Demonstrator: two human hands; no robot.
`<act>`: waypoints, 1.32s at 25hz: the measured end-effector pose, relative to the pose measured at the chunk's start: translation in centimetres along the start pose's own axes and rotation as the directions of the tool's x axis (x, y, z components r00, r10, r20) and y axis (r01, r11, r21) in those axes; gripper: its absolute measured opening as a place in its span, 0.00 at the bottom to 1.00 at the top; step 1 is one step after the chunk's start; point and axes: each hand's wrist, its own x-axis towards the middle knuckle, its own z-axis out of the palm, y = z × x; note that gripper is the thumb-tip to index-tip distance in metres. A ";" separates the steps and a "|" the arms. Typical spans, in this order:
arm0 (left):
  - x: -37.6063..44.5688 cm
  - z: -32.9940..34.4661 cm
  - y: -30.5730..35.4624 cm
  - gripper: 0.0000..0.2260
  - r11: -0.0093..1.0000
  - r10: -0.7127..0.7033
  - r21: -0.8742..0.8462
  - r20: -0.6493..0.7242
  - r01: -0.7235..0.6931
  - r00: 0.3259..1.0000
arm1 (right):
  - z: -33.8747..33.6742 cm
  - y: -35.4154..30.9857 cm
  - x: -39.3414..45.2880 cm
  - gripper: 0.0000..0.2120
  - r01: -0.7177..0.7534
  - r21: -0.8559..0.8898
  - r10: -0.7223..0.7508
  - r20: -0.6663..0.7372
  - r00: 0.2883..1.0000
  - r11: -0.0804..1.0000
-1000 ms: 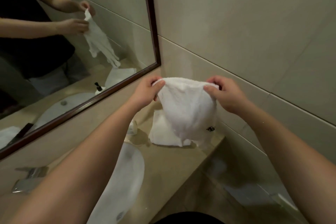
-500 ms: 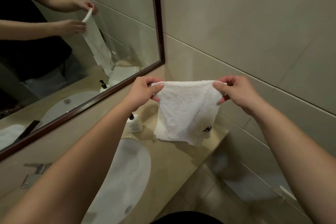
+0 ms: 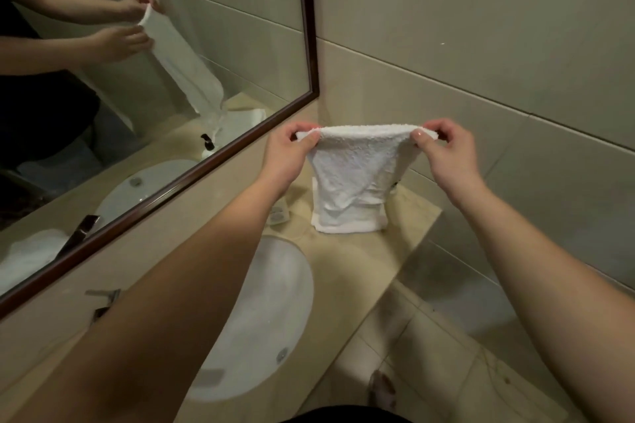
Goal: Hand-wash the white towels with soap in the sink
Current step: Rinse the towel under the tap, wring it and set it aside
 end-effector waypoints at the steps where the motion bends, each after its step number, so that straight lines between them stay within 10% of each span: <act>1: -1.0 -0.3 -1.0 0.05 0.999 -0.030 -0.019 0.016 0.031 0.999 | 0.2 0.3 -1.7 0.03 -0.009 -0.011 0.009 0.006 1.000 1.000; 17: -14.3 -3.2 -17.6 0.06 0.944 -0.330 0.124 0.283 0.306 0.901 | 2.4 8.8 -18.7 0.03 -0.513 -0.140 0.530 0.304 0.792 0.847; 33: -2.4 4.9 -24.0 0.10 0.844 -0.523 0.219 0.137 0.489 0.841 | 9.2 20.8 -7.1 0.03 -0.565 -0.321 0.632 0.162 0.758 0.760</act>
